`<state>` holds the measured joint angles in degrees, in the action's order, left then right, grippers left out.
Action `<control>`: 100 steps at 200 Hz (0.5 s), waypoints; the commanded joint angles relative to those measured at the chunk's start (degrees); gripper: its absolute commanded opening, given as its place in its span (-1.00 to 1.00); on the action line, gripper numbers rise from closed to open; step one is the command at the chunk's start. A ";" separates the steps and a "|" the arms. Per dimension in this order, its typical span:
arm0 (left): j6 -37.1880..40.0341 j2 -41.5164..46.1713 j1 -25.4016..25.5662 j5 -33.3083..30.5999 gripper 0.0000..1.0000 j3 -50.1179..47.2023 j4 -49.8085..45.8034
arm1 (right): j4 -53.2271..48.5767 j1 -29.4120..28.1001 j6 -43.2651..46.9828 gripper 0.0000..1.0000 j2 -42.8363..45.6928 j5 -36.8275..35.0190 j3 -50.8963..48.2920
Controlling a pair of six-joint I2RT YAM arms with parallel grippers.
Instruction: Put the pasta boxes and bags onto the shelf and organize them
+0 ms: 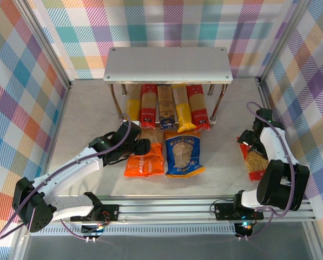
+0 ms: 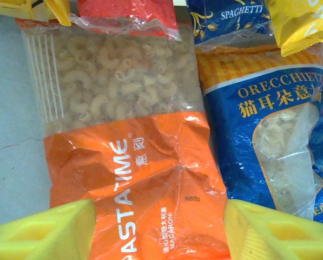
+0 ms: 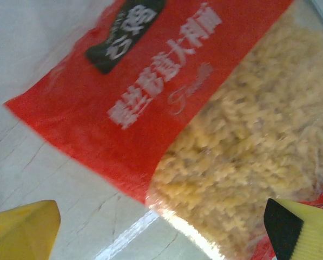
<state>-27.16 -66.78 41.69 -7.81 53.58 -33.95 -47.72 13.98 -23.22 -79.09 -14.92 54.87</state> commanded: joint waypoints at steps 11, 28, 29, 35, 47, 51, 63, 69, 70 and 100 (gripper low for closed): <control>1.05 1.24 -0.95 -0.74 0.28 -0.84 -0.45 | 2.84 3.77 0.15 0.98 -1.09 2.85 -0.15; 1.05 1.13 -1.04 -0.64 0.28 -0.52 -0.54 | 3.81 5.10 0.29 0.98 -1.98 3.14 -0.22; 1.05 1.09 -1.02 -0.68 0.27 -0.46 -0.56 | 3.84 5.23 0.29 0.98 -2.05 3.14 -0.21; 1.10 0.98 -1.03 -0.62 0.27 -0.37 -0.59 | 4.15 5.72 0.36 0.98 -2.58 3.21 -0.18; 1.06 1.07 -1.02 -0.58 0.27 -0.21 -0.67 | 4.73 6.64 0.28 0.98 -3.97 3.57 -0.21; 1.12 1.13 -1.04 -0.55 0.27 -0.23 -0.77 | 4.70 6.82 0.22 0.98 -4.55 3.78 -0.12; 1.06 1.22 -1.01 -0.63 0.27 0.03 -1.24 | 5.00 7.12 0.46 0.98 -6.26 4.16 -0.03; 1.14 1.36 -1.00 -0.74 0.27 0.14 -1.44 | 5.46 7.21 0.51 0.98 -7.02 4.40 -0.18; 1.14 1.37 -1.04 -0.77 0.27 0.17 -1.45 | 5.54 7.21 0.49 0.98 -7.16 4.43 -0.19; 1.33 2.26 -1.17 -1.44 0.28 0.32 -2.27 | 7.65 7.40 1.32 0.98 -11.23 11.61 -1.14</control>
<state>-27.14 -66.35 41.32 -8.23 53.58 -34.44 -42.00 21.02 -23.05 -87.81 -10.41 54.83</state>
